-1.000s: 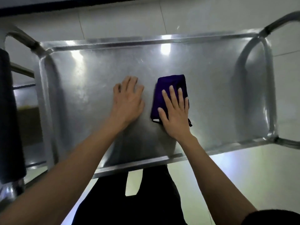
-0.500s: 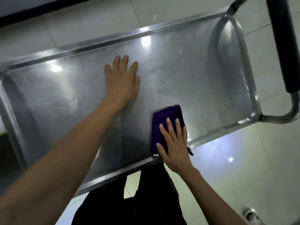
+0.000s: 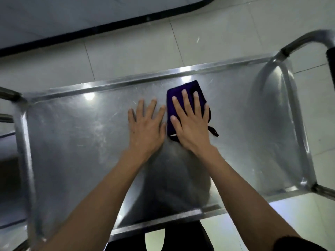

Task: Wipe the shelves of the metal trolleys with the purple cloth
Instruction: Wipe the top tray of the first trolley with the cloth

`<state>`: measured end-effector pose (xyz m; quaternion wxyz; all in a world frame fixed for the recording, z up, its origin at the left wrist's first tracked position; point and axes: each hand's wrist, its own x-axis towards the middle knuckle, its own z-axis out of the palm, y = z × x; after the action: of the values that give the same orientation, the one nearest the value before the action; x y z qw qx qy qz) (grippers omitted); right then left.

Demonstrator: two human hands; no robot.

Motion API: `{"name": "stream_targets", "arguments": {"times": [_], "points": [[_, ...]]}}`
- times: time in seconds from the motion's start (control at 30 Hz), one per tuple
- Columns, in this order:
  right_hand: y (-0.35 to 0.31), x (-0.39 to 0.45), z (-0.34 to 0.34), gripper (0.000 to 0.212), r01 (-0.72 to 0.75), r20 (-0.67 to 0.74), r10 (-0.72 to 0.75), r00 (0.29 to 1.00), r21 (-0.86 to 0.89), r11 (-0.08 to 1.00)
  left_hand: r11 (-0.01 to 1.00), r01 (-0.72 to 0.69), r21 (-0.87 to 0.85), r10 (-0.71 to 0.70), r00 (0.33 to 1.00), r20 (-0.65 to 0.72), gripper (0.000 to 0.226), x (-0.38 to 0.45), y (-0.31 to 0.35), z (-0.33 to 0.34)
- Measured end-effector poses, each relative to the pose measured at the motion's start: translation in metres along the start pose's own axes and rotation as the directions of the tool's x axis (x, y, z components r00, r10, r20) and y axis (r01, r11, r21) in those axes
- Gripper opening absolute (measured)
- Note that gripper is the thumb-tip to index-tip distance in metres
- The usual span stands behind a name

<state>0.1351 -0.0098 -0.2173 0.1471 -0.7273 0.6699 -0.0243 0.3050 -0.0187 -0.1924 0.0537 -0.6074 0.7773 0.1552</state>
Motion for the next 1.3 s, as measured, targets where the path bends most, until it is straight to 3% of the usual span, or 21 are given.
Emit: {"name": "stream_targets", "arguments": {"times": [0.2, 0.4, 0.77, 0.9, 1.03, 1.3], "points": [[0.002, 0.102, -0.021, 0.061, 0.168, 0.041, -0.167, 0.985, -0.033, 0.985, 0.999, 0.039, -0.012, -0.039, 0.999, 0.012, 0.065, 0.009, 0.005, 0.004], [0.008, 0.099, -0.024, 0.063, 0.186, 0.054, -0.185, 0.981, -0.01, 0.982, 0.997, 0.07, -0.037, -0.069, 0.997, 0.02, 0.071, 0.011, 0.006, 0.009], [0.038, -0.122, 0.008, 0.065, 0.036, 0.042, -0.036, 0.998, 0.013, 0.999, 0.997, 0.053, 0.063, -0.056, 0.997, 0.05, 0.066, 0.0, 0.011, 0.007], [0.034, -0.195, 0.021, 0.064, -0.04, 0.042, 0.04, 0.998, -0.007, 0.999, 0.995, -0.098, 0.027, 0.097, 0.995, 0.031, 0.062, -0.013, 0.053, 0.003], [0.034, -0.236, 0.028, 0.061, -0.089, 0.034, 0.089, 0.995, -0.003, 0.996, 0.985, -0.168, 0.047, 0.16, 0.977, 0.14, 0.064, -0.041, 0.086, 0.019], [0.038, -0.288, 0.03, 0.06, -0.139, 0.049, 0.139, 0.989, 0.013, 0.99, 0.98, -0.189, 0.062, 0.18, 0.975, 0.127, 0.065, -0.048, 0.087, 0.029]]}}
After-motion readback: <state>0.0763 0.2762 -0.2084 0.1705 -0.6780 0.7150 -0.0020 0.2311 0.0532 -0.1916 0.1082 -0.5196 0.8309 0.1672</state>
